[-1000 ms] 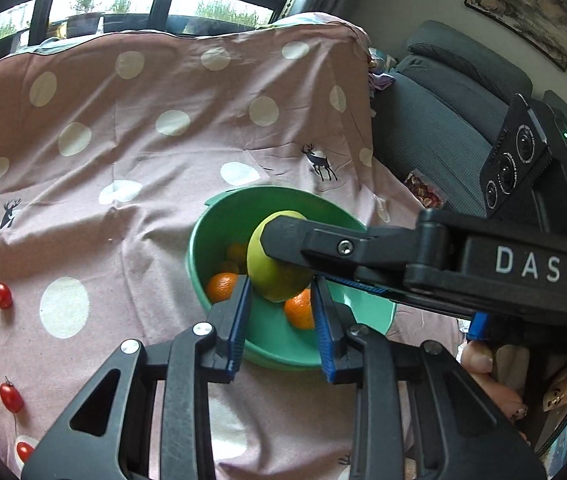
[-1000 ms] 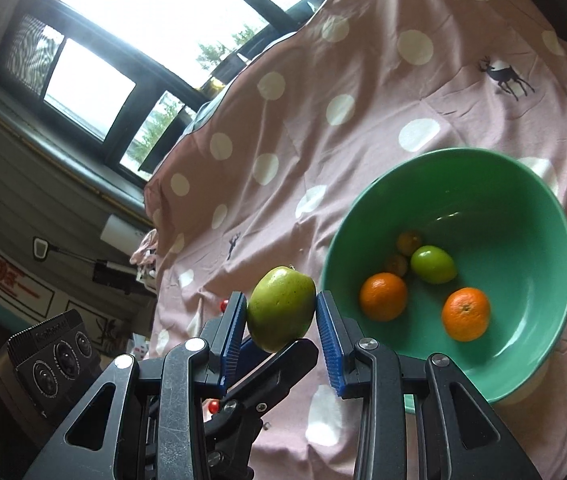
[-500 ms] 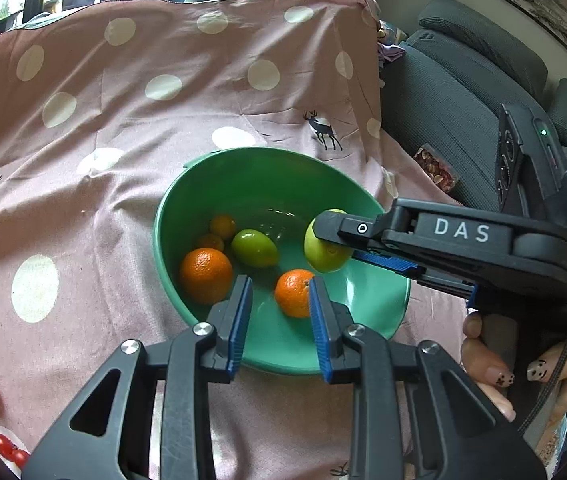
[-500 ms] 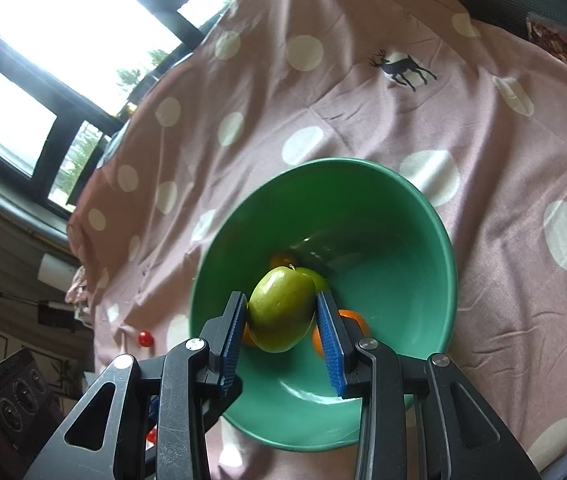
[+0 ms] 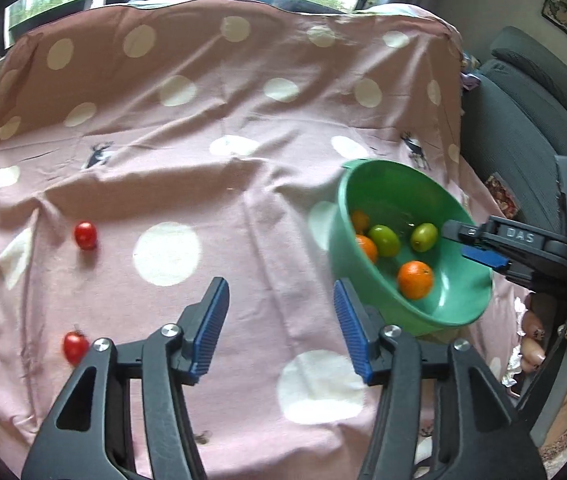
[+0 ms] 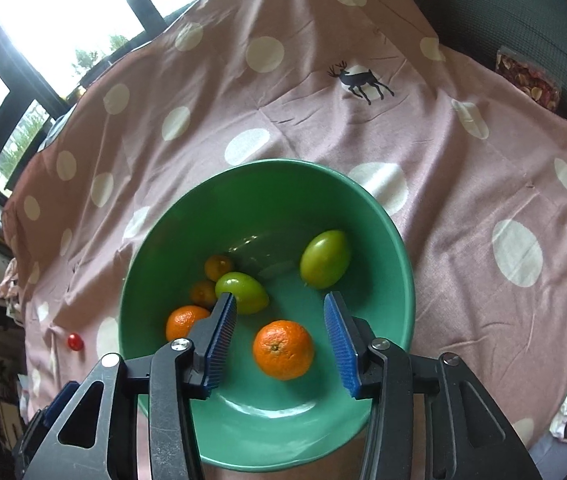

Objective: Organize fruits
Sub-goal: 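Lower the apple into the bowl and open the right gripper, then move the right tool back toward a red cherry tomato on the cloth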

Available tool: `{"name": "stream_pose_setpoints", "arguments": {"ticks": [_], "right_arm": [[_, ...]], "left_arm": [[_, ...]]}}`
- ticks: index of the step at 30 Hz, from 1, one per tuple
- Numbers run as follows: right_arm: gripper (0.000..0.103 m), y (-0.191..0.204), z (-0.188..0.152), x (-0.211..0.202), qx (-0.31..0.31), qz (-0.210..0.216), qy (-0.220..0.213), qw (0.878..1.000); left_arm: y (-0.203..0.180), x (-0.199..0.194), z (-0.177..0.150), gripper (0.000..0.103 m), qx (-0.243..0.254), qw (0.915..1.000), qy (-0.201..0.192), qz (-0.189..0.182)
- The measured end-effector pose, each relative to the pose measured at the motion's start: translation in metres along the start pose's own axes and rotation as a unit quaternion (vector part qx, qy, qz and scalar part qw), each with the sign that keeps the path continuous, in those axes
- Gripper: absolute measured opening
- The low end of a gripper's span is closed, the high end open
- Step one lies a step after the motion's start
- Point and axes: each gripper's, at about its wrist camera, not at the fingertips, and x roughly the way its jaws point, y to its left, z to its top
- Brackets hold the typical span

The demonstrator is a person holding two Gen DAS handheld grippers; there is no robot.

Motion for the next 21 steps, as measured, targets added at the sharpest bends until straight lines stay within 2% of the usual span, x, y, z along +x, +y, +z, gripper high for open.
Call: {"name": "stream_pose_setpoints", "arguments": {"ticks": [3, 6, 8, 10, 12, 14, 16, 19, 21], "right_arm": [[0.051, 0.011, -0.001, -0.008, -0.018, 0.021, -0.015, 1.0], [0.057, 0.028, -0.005, -0.016, -0.034, 0.044, -0.031, 0.998], [0.059, 0.04, -0.008, -0.018, -0.047, 0.06, -0.036, 0.996], [0.059, 0.052, -0.011, -0.018, -0.059, 0.075, -0.036, 0.995], [0.059, 0.063, -0.015, -0.016, -0.07, 0.089, -0.031, 0.993], [0.059, 0.073, -0.019, -0.011, -0.085, 0.095, -0.023, 0.992], [0.059, 0.083, -0.024, -0.006, -0.097, 0.094, -0.013, 0.991], [0.059, 0.098, -0.033, 0.0, -0.117, 0.093, 0.001, 0.989], [0.059, 0.107, -0.039, 0.004, -0.131, 0.101, 0.011, 0.986]], "left_arm": [[0.045, -0.016, 0.001, 0.06, -0.036, 0.9986, -0.008, 0.039], [0.091, -0.027, -0.002, 0.06, -0.075, 0.9939, -0.017, 0.079], [0.116, -0.029, -0.007, 0.058, -0.101, 0.9911, -0.026, 0.083], [0.135, -0.026, -0.013, 0.058, -0.128, 0.9889, -0.027, 0.071], [0.142, -0.016, -0.015, 0.056, -0.136, 0.9882, -0.013, 0.069], [0.142, -0.01, -0.017, 0.053, -0.118, 0.9897, 0.002, 0.081], [0.14, -0.006, -0.023, 0.052, -0.11, 0.9907, 0.017, 0.078], [0.141, 0.0, -0.031, 0.045, -0.115, 0.9903, 0.046, 0.062], [0.138, 0.005, -0.032, 0.039, -0.103, 0.9906, 0.056, 0.071]]}}
